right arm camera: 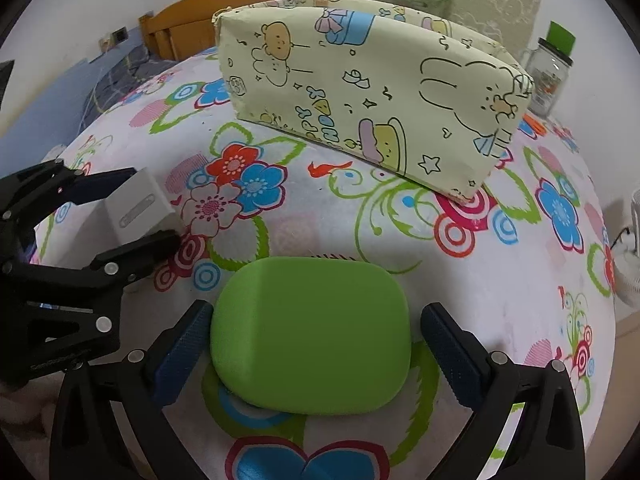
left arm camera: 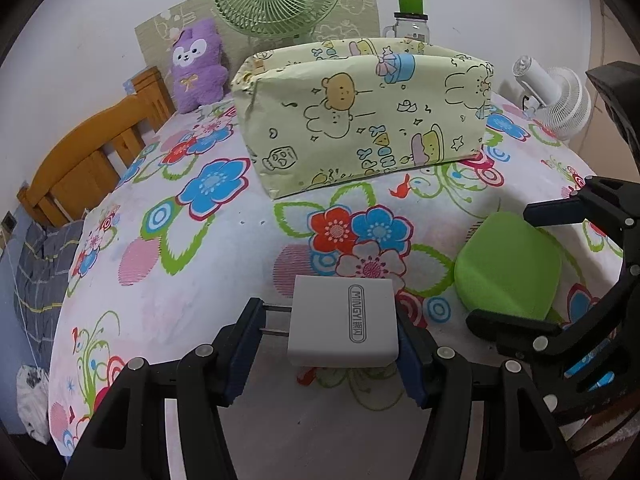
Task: Organize rigid objects
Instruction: 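Grasp the green rounded pad with the right tool while the left tool holds the charger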
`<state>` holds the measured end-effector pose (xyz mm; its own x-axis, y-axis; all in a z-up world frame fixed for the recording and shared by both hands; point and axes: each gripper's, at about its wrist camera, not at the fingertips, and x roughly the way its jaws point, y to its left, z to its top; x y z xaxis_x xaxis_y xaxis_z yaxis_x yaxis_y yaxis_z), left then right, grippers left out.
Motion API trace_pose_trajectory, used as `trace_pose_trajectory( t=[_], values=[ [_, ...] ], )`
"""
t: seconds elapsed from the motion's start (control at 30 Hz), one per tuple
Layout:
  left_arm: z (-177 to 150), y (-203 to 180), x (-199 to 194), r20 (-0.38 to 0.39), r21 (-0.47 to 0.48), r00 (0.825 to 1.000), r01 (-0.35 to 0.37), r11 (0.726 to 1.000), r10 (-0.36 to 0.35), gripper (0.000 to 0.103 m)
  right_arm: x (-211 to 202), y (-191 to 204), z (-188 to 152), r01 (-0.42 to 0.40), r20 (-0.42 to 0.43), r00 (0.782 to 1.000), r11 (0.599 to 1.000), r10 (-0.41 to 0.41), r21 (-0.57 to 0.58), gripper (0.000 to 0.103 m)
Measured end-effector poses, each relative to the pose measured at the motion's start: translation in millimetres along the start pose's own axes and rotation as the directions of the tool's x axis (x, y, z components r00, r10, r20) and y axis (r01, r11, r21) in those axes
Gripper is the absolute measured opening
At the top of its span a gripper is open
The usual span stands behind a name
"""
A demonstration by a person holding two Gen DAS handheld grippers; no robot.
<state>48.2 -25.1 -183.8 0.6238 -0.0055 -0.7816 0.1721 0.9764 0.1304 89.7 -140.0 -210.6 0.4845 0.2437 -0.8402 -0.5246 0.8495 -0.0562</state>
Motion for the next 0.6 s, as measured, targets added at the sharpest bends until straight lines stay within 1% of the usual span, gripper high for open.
trace_pose_trajectory(
  t=[0.07,0.17,0.3,0.6],
  values=[
    [2.0,-1.3,1.3,0.001,0.0,1.0,0.0,1.0,0.0,0.063,-0.8,0.0,-0.6,0.001,-0.004,1.0,1.0,-0.001,0.003,0.102],
    [4.9,-1.8,3.6,0.001,-0.004,1.0,0.006,1.0,-0.006,0.063,-3.6,3.8,-1.4,-0.005,0.008,1.0,1.0,0.005,-0.003,0.095],
    [7.4,-1.0,5.7,0.002,-0.009,1.0,0.008,1.0,-0.008,0.063,-2.9,3.1,-2.2,0.0,0.012,1.0,1.0,-0.001,0.019,0.095],
    [6.8,-0.8,2.6,0.007,-0.015,1.0,-0.001,1.0,0.002,0.063,-6.7,-5.2,-4.0,0.06,0.021,0.998,0.992,-0.063,0.115,0.095]
  ],
)
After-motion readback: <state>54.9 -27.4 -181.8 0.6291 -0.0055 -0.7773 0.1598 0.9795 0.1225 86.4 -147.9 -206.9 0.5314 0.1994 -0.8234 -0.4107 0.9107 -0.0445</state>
